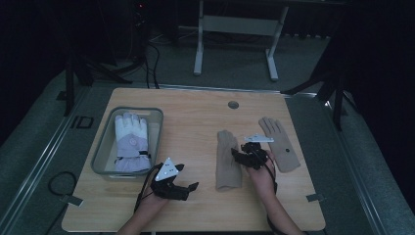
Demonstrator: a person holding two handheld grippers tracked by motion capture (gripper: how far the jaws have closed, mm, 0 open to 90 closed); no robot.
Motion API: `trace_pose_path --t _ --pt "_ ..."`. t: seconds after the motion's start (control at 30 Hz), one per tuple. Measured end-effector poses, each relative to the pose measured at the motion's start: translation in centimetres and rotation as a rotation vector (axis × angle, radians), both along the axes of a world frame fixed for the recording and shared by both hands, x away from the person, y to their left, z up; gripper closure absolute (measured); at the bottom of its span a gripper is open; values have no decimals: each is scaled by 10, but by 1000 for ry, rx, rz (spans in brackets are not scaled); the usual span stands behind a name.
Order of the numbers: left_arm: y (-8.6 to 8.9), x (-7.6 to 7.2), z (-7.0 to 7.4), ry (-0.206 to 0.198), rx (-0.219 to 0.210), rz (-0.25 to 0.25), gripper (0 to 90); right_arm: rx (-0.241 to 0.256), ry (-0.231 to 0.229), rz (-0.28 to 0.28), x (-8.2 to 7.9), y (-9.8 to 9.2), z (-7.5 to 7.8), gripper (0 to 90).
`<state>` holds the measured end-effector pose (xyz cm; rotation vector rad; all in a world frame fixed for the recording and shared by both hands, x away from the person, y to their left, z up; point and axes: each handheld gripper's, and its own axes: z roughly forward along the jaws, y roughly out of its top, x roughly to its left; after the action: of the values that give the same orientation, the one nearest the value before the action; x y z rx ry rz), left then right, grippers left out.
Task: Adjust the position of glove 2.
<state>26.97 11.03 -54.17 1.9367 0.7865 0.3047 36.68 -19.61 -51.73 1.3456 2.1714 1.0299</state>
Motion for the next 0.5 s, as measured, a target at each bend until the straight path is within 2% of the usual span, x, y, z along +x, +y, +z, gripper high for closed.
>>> trace_pose_path --t 0.03,0.1,0.23,0.3,0.5 --pt "0 0 0 0 1 -1 143 -5 -7 20 1 -6 3 530" --pt "-1 0 -1 -2 1 -2 143 -30 -27 22 1 -15 6 538" --pt "-1 0 -2 -7 2 -5 143 -32 -60 36 2 -33 12 542" --pt "-1 0 -3 -9 -1 -6 143 -41 -87 33 5 -53 17 548" --pt "-1 0 -3 -13 -9 -10 143 -5 -119 15 12 -89 25 549"
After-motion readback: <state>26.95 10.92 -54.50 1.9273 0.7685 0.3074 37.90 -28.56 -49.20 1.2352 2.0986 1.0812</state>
